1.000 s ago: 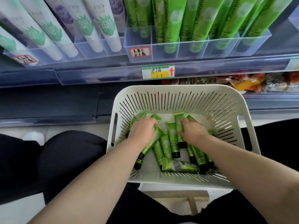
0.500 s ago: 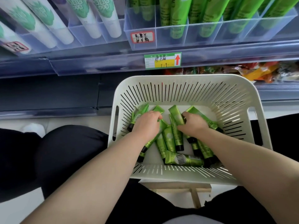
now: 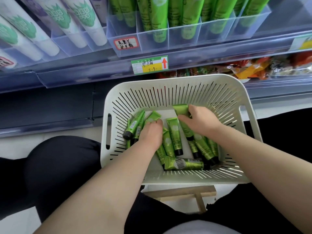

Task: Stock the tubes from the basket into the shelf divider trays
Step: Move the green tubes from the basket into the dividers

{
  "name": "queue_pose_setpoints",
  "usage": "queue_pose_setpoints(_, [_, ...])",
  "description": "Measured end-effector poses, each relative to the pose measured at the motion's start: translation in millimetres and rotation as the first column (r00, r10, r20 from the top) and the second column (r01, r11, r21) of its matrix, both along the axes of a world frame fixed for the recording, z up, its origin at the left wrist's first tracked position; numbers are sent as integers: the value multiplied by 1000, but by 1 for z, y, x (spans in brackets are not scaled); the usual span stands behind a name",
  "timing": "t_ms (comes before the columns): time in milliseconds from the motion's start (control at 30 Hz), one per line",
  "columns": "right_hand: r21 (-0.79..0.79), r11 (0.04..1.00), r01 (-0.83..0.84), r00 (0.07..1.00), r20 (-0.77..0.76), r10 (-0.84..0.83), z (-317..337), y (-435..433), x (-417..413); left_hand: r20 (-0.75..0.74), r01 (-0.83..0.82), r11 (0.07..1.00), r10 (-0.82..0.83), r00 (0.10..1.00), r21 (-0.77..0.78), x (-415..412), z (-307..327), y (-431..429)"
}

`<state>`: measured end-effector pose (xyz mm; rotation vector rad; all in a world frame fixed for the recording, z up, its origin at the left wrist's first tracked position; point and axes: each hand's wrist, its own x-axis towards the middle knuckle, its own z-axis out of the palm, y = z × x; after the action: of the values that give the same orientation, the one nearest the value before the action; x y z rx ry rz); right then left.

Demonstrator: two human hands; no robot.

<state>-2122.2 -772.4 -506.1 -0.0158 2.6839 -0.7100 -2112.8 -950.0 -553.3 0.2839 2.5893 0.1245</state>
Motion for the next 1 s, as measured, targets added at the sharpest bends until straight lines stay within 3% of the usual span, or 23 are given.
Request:
queue_pose_setpoints(167, [-19,996,-86,992,-94,84,9,-3,5,44,89,991,-85,995,-102,0,-1,9])
queue_pose_setpoints(367, [100,984,-150,982,-100,160,10,-2,9,102,158,969,-140,985,-188,4,-12,12])
queue_pose_setpoints(733, [133,982,-134,983,-107,148,11,0,8,193,-57,998,59,979,-15,1,-9,10])
queue_pose_setpoints(1000, [155,976,-156,980,-100,172,18,-2,11,14,-19,999,19,1000,48,1,2,-2])
